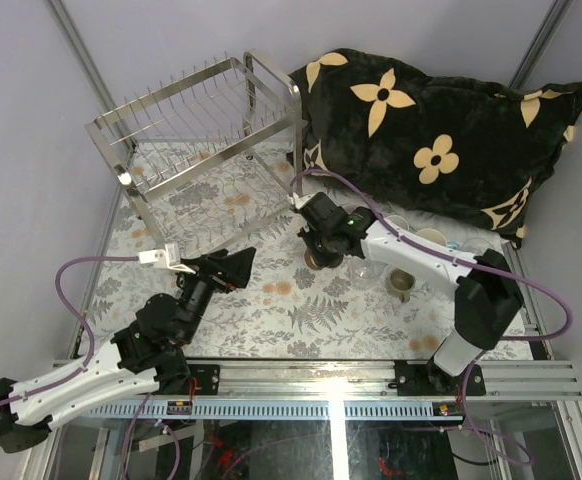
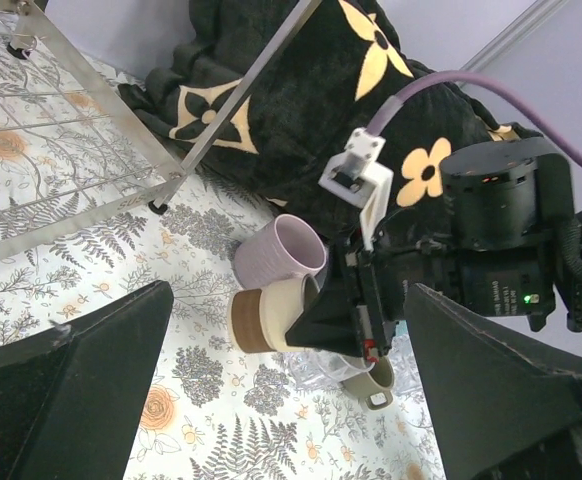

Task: Unload the cups from the dish rack
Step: Place the cup at the center of the board, then reset both arms

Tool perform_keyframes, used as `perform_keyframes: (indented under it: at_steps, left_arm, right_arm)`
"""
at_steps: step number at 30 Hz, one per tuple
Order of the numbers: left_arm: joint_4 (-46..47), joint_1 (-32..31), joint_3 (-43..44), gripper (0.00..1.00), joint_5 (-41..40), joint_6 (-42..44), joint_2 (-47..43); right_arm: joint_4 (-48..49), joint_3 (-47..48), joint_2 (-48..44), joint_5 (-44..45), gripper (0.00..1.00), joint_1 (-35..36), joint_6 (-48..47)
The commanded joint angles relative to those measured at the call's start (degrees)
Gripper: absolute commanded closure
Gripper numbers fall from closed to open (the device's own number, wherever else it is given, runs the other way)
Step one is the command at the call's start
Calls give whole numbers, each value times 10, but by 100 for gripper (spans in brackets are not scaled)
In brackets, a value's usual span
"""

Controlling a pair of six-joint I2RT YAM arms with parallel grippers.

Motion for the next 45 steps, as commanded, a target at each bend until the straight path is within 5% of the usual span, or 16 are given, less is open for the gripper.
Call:
perform_keyframes:
  at_steps: [1, 24, 35, 45]
  left_arm:
    - [1, -2, -11, 0, -20, 11, -14]
    - [4, -3, -24, 0, -12, 14, -8]
    - [6, -2, -17, 0, -14, 6, 15]
    - [-7, -2, 9, 0, -21, 0, 55]
  right_arm:
    - [-53, 34, 19, 46, 100, 19, -26]
    - [-78, 55, 121, 48, 99, 25, -56]
    - [-49, 31, 74, 77, 65, 25, -49]
    - [6, 4, -75, 120, 56, 25, -31]
